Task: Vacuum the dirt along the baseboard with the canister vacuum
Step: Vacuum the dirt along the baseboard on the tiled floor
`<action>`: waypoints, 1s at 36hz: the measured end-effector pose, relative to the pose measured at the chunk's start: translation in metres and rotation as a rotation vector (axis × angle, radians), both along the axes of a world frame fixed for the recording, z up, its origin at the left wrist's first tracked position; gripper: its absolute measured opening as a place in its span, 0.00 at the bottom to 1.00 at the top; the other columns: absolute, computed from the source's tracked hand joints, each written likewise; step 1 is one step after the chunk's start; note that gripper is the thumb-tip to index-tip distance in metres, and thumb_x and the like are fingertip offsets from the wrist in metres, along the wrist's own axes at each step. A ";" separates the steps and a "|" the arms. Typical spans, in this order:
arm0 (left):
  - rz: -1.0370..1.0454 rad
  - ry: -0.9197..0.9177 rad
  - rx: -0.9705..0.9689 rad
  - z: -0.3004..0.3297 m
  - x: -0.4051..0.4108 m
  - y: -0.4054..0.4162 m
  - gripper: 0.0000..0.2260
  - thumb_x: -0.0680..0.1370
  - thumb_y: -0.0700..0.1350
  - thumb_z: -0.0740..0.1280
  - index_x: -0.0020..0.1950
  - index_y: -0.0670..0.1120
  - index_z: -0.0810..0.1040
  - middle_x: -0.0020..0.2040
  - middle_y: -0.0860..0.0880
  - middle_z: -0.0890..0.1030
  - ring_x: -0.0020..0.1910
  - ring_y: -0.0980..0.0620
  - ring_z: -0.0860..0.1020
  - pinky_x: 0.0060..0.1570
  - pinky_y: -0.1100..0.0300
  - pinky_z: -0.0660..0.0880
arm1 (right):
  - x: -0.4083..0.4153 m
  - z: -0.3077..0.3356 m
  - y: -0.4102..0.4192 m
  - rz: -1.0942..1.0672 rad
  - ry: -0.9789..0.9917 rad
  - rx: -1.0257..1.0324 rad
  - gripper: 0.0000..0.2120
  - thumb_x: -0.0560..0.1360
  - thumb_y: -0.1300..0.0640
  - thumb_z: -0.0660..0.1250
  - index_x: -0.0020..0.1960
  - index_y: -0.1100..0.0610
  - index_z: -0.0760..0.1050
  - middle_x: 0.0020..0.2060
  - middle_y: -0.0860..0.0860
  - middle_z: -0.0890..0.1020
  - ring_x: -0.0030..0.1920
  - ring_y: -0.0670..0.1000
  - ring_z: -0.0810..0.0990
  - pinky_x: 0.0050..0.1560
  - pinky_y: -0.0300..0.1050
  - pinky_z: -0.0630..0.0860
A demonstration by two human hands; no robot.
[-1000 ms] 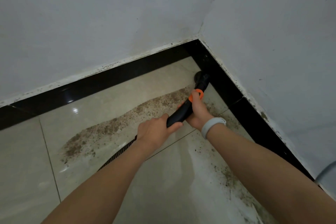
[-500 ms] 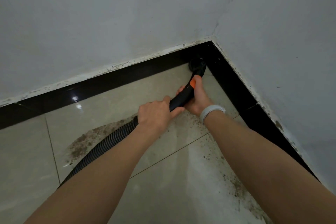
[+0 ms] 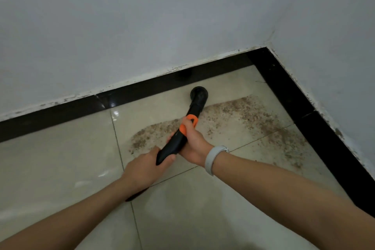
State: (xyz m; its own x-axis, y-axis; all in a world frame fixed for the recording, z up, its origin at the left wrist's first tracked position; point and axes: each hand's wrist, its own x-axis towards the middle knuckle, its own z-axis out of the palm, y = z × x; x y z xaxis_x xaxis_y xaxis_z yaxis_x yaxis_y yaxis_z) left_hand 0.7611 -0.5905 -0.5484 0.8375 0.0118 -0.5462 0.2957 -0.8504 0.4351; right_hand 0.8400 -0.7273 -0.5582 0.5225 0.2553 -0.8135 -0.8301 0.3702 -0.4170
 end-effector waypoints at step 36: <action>0.505 -0.061 0.298 0.003 -0.197 0.107 0.21 0.75 0.65 0.60 0.34 0.49 0.70 0.28 0.51 0.75 0.32 0.47 0.75 0.32 0.56 0.64 | -0.158 -0.001 0.142 0.317 0.048 0.044 0.15 0.81 0.47 0.60 0.55 0.59 0.65 0.50 0.60 0.74 0.43 0.56 0.81 0.45 0.50 0.80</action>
